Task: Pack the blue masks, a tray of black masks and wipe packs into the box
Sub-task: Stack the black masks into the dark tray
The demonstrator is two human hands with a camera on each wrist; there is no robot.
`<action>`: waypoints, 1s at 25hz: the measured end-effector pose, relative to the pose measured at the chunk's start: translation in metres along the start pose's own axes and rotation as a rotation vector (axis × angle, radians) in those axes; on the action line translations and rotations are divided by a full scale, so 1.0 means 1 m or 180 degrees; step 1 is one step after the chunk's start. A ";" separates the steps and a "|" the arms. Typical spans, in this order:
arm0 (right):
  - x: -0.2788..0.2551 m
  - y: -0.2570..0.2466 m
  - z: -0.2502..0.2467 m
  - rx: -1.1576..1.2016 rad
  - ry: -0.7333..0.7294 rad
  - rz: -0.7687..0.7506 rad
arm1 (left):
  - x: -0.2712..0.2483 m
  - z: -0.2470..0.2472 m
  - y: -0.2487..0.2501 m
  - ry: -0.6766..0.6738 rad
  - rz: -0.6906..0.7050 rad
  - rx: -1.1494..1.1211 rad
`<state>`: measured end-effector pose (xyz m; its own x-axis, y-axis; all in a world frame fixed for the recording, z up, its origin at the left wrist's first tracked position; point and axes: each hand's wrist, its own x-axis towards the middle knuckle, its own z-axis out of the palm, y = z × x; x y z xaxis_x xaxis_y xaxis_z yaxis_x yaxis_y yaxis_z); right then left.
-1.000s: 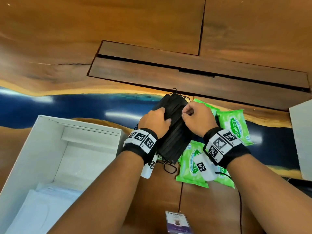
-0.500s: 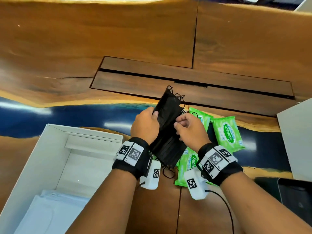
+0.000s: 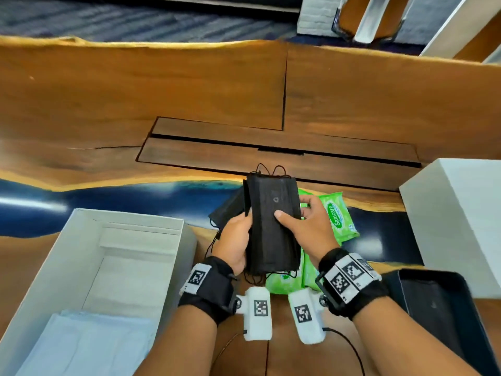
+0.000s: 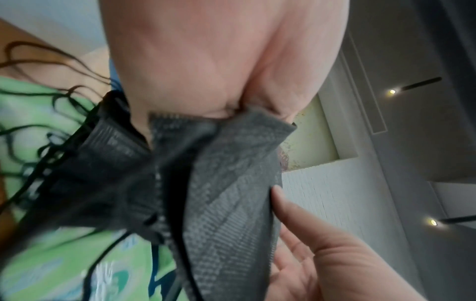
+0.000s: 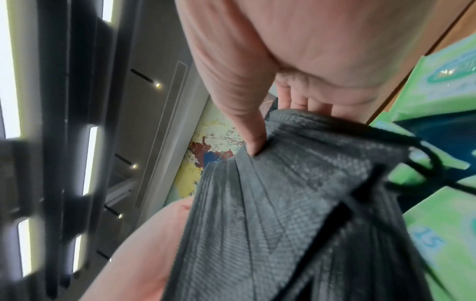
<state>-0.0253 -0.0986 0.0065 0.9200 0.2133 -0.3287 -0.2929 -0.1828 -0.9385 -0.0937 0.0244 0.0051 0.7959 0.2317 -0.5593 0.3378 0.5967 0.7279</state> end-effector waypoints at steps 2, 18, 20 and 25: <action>-0.010 0.002 -0.010 -0.0370 0.0159 -0.0274 | -0.006 0.005 -0.008 -0.0043 -0.0046 -0.0168; -0.041 0.011 -0.043 -0.0017 -0.0296 0.0070 | -0.034 0.005 -0.031 -0.0349 0.0054 -0.0302; -0.040 0.014 -0.043 -0.0049 -0.0344 0.0185 | -0.032 0.008 -0.036 -0.0404 0.0206 -0.0060; -0.045 0.015 -0.036 -0.0290 -0.0557 0.0118 | -0.024 0.016 -0.047 -0.0210 0.0494 0.0493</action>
<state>-0.0615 -0.1458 0.0108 0.8475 0.3668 -0.3836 -0.2937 -0.2779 -0.9146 -0.1209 -0.0213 -0.0092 0.8738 0.2577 -0.4124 0.2777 0.4317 0.8582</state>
